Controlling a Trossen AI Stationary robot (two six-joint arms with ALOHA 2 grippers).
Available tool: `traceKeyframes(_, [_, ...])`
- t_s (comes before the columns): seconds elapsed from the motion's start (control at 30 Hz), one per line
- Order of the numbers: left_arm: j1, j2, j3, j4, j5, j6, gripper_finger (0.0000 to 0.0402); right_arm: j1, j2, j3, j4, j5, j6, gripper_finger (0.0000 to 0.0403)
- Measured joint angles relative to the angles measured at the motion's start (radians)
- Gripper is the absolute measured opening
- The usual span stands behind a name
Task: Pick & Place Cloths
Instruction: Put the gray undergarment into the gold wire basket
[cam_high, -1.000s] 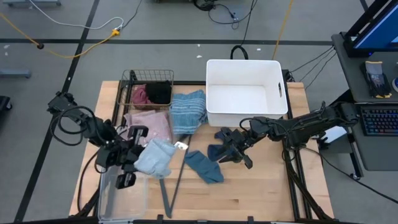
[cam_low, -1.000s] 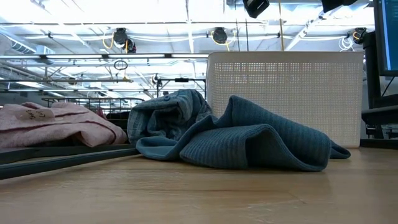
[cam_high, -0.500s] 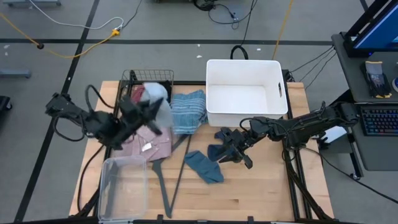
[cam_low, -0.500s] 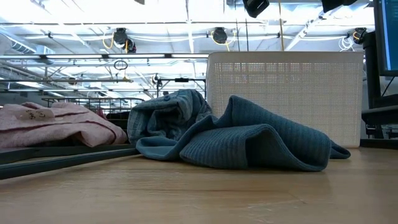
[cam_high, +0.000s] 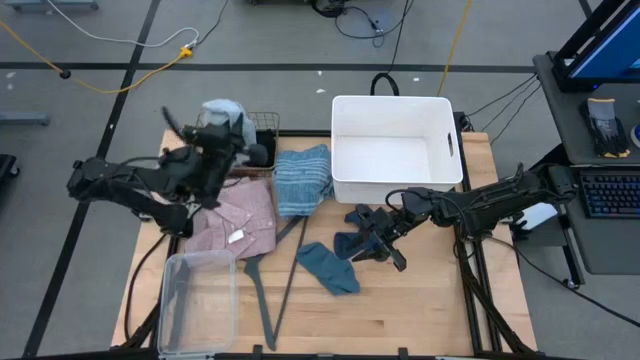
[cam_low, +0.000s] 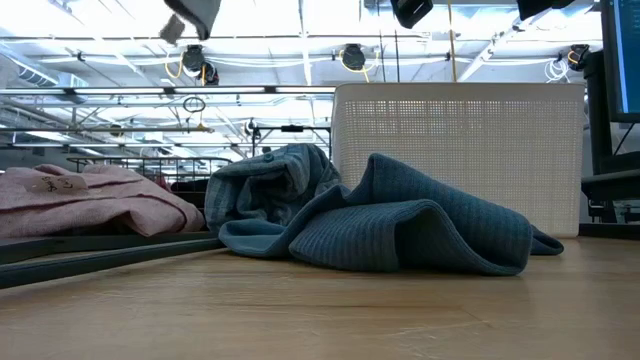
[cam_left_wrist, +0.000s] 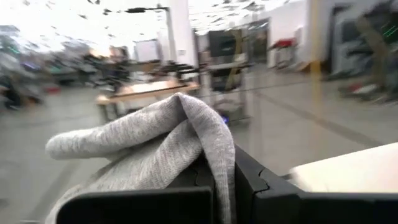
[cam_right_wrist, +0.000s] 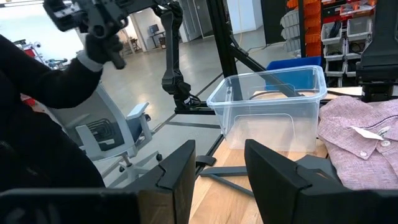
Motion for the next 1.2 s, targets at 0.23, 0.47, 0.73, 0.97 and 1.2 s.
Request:
traceKeyframes(0.23, [0.145, 0.0, 0.0, -0.215, 0.053, 0.043, 0.0007, 0.0, 0.0, 0.0, 0.0, 0.0, 0.0, 0.013])
traceKeyframes(0.47, [0.293, 0.0, 0.0, -0.467, 0.324, -0.073, 0.0006, 0.0, 0.0, 0.0, 0.0, 0.0, 0.0, 0.013])
traceKeyframes(0.73, [0.469, 0.0, 0.0, -0.754, 0.579, -0.272, 0.0006, 0.0, 0.0, 0.0, 0.0, 0.025, 0.0, 0.013])
traceKeyframes(0.97, [0.597, 0.032, 0.0, -0.872, 0.797, -0.283, 0.0006, -0.001, 0.0, 0.0, 0.0, 0.107, 0.0, 0.013])
traceKeyframes(1.2, [0.693, 0.118, 0.0, -0.961, 0.968, -0.299, 0.0006, -0.001, 0.0, 0.0, 0.0, 0.106, -0.002, 0.013])
